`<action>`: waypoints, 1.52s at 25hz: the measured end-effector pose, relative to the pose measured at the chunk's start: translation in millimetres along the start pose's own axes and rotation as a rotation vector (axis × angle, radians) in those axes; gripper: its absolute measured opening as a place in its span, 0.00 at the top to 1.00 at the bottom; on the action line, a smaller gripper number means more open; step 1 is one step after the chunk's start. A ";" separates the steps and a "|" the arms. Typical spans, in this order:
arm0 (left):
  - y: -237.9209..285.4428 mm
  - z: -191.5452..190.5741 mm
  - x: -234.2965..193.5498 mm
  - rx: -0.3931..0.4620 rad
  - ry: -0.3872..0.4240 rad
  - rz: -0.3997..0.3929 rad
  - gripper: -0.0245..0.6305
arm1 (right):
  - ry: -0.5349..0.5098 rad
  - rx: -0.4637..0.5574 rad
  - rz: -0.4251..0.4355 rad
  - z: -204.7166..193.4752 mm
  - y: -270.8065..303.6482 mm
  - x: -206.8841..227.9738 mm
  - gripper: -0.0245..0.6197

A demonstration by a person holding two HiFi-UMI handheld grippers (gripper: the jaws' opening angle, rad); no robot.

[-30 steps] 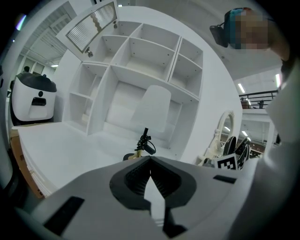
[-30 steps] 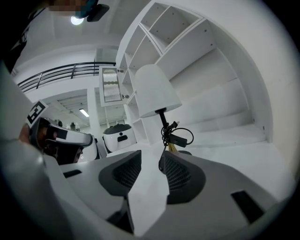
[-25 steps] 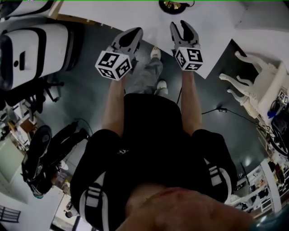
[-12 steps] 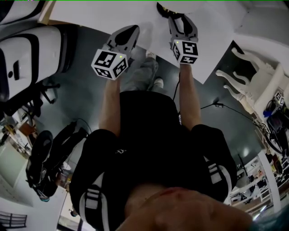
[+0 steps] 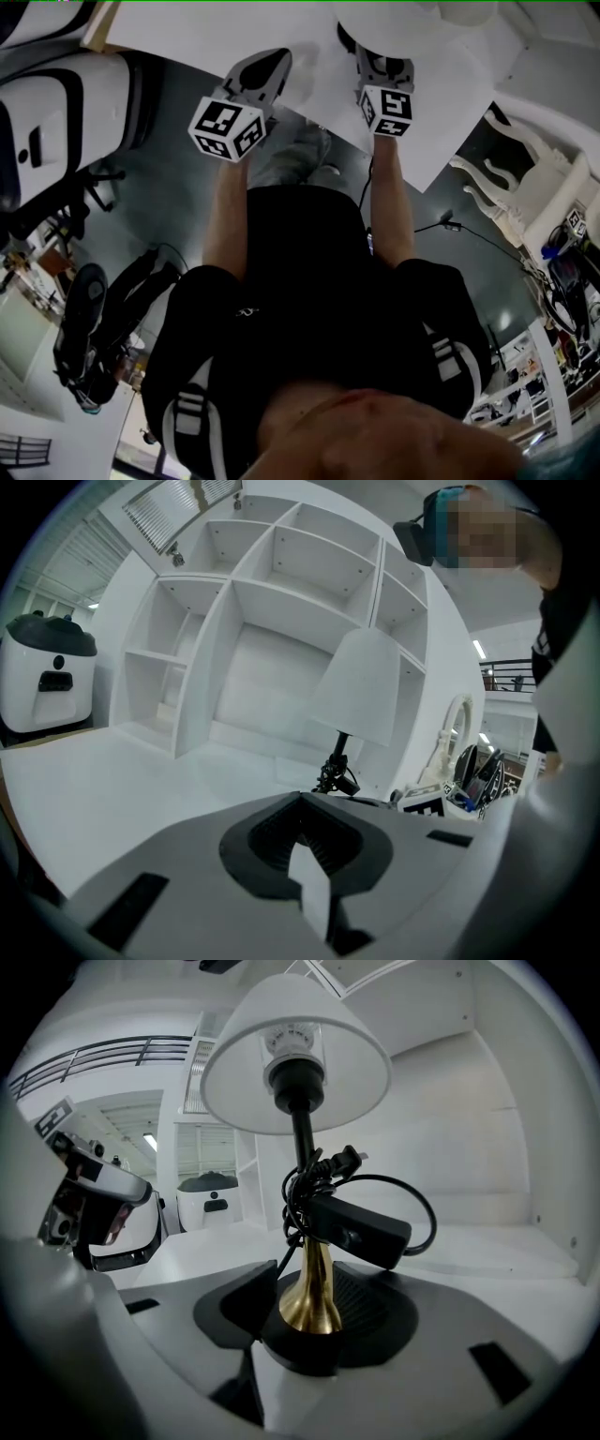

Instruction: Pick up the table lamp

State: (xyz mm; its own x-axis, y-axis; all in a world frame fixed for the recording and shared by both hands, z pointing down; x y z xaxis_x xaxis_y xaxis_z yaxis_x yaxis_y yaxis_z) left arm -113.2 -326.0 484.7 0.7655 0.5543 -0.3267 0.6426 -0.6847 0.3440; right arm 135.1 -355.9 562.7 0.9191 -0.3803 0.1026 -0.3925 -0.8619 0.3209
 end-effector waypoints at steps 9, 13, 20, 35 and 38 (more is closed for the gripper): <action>18.8 7.6 -22.7 -0.027 0.001 0.000 0.95 | 0.038 0.038 0.044 4.3 -1.8 1.2 0.67; 28.8 8.0 -22.8 -0.047 0.006 -0.019 0.95 | 0.055 0.080 -0.018 9.7 1.9 -1.2 0.62; 30.9 10.5 -29.7 -0.065 0.016 -0.012 0.95 | 0.008 0.121 -0.051 21.6 30.0 3.5 0.51; 26.6 11.5 -34.1 -0.078 0.022 -0.004 0.95 | -0.134 0.025 -0.068 41.3 61.5 -0.1 0.77; 22.4 11.2 -31.5 -0.073 0.025 -0.005 0.95 | -0.127 0.038 -0.049 43.1 55.5 -0.4 0.79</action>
State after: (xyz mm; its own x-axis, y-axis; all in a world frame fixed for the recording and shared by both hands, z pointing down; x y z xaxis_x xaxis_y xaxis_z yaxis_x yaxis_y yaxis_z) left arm -123.3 -364.1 492.8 0.7624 0.5699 -0.3065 0.6462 -0.6462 0.4059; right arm 111.6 -418.0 539.9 0.9267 -0.3743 -0.0331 -0.3500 -0.8918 0.2866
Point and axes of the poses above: the fingertips, and each gripper's own axes: y forward along the fingers, x to its right, z out of its top, the point moved 10 cm from there along -y, backward along the fingers, and after that the axes turned 1 degree about z, right-handed, at the moved point
